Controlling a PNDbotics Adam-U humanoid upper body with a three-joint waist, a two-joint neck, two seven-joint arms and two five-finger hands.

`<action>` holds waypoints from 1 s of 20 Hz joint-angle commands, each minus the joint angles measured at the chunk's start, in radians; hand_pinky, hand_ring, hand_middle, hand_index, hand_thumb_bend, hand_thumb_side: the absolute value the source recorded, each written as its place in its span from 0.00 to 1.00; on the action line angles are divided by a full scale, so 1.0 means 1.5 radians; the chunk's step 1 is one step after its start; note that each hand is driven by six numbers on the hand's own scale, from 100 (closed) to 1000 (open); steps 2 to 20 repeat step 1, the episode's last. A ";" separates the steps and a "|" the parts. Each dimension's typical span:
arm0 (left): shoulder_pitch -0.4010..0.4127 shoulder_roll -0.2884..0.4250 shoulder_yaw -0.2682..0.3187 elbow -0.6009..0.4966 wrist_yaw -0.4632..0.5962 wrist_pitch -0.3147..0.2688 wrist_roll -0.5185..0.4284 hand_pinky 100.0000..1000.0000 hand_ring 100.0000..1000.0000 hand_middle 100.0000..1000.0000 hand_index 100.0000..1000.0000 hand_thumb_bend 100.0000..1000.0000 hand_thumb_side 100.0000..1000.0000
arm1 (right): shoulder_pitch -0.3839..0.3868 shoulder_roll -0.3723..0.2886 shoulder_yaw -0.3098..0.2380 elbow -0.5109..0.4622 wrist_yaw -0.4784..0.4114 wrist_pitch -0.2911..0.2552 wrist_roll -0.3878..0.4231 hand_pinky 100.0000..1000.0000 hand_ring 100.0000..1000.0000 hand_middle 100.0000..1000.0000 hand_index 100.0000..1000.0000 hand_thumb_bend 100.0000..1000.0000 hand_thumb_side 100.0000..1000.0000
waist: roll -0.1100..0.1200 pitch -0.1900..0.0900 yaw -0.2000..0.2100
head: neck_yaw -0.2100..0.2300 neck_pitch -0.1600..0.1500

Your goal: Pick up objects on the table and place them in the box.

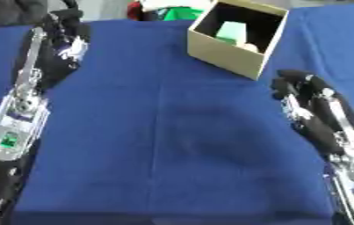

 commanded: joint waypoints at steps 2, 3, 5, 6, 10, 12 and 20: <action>-0.003 0.006 0.004 -0.016 0.006 -0.007 0.001 0.43 0.53 0.49 0.73 0.21 0.50 | -0.009 -0.011 0.001 -0.016 -0.002 -0.002 0.001 0.72 0.82 0.56 0.77 0.00 0.39 | -0.001 -0.008 0.001 | -0.001 -0.011; -0.003 0.006 0.004 -0.016 0.006 -0.007 0.001 0.43 0.53 0.49 0.73 0.21 0.50 | -0.009 -0.011 0.001 -0.016 -0.002 -0.002 0.001 0.72 0.82 0.56 0.77 0.00 0.39 | -0.001 -0.008 0.001 | -0.001 -0.011; -0.003 0.006 0.004 -0.016 0.006 -0.007 0.001 0.43 0.53 0.49 0.73 0.21 0.50 | -0.009 -0.011 0.001 -0.016 -0.002 -0.002 0.001 0.72 0.82 0.56 0.77 0.00 0.39 | -0.001 -0.008 0.001 | -0.001 -0.011; -0.003 0.006 0.004 -0.016 0.006 -0.007 0.001 0.43 0.53 0.49 0.73 0.21 0.50 | -0.009 -0.011 0.001 -0.016 -0.002 -0.002 0.001 0.72 0.82 0.56 0.77 0.00 0.39 | -0.001 -0.008 0.001 | -0.001 -0.011; -0.003 0.006 0.004 -0.016 0.006 -0.007 0.001 0.43 0.53 0.49 0.73 0.21 0.50 | -0.009 -0.011 0.001 -0.016 -0.002 -0.002 0.001 0.72 0.82 0.56 0.77 0.00 0.39 | -0.001 -0.008 0.001 | -0.001 -0.011; -0.003 0.006 0.004 -0.016 0.006 -0.007 0.001 0.43 0.53 0.49 0.73 0.21 0.50 | -0.009 -0.011 0.001 -0.016 -0.002 -0.002 0.001 0.72 0.82 0.56 0.77 0.00 0.39 | -0.001 -0.008 0.001 | -0.001 -0.011; -0.003 0.006 0.004 -0.016 0.006 -0.007 0.001 0.43 0.53 0.49 0.73 0.21 0.50 | -0.009 -0.011 0.001 -0.016 -0.002 -0.002 0.001 0.72 0.82 0.56 0.77 0.00 0.39 | -0.001 -0.008 0.001 | -0.001 -0.011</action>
